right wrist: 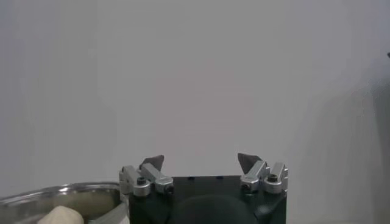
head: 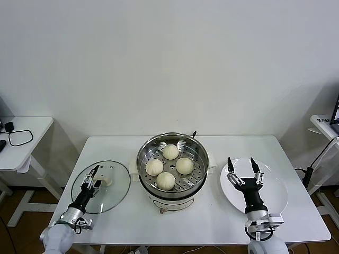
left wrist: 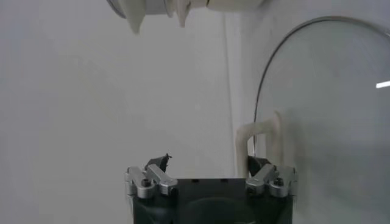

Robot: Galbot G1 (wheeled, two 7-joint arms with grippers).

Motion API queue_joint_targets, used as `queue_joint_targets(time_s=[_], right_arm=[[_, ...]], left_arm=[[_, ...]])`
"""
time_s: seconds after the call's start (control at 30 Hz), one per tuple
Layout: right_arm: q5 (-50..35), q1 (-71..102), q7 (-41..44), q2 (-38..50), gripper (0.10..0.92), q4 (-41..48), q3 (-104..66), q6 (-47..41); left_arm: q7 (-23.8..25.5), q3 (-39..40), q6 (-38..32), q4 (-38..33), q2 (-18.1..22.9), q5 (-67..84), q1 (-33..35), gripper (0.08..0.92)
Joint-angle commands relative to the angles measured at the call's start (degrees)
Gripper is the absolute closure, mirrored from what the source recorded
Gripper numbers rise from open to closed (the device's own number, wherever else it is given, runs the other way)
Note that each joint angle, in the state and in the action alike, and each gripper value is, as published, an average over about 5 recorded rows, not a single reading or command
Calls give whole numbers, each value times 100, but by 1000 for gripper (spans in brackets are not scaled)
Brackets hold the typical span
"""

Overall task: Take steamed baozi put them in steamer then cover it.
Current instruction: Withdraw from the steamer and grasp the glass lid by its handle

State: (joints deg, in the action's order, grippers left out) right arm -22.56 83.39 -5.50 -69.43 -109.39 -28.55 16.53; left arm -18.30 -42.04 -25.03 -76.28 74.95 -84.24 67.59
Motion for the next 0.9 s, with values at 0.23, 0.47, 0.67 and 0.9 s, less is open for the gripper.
queue_joint_targets(time_s=[0.23,0.47,0.67,0.9], right_arm=[[64,27,9,-48,203,40,36,48],[69,38,5,-56,203,71,19,83],[85,20,8,-80,203,107,26,103],[112,-9,14,-95,203,163,50,141]], left_arm=[[-50,98,86,461,-10,-114,-275,440],[-61,108,72,432,22,-161,-275,638],[-94,22,108,-50,95,-90,-138,794],[-17,-263,353,-1239,175,108,320,815]])
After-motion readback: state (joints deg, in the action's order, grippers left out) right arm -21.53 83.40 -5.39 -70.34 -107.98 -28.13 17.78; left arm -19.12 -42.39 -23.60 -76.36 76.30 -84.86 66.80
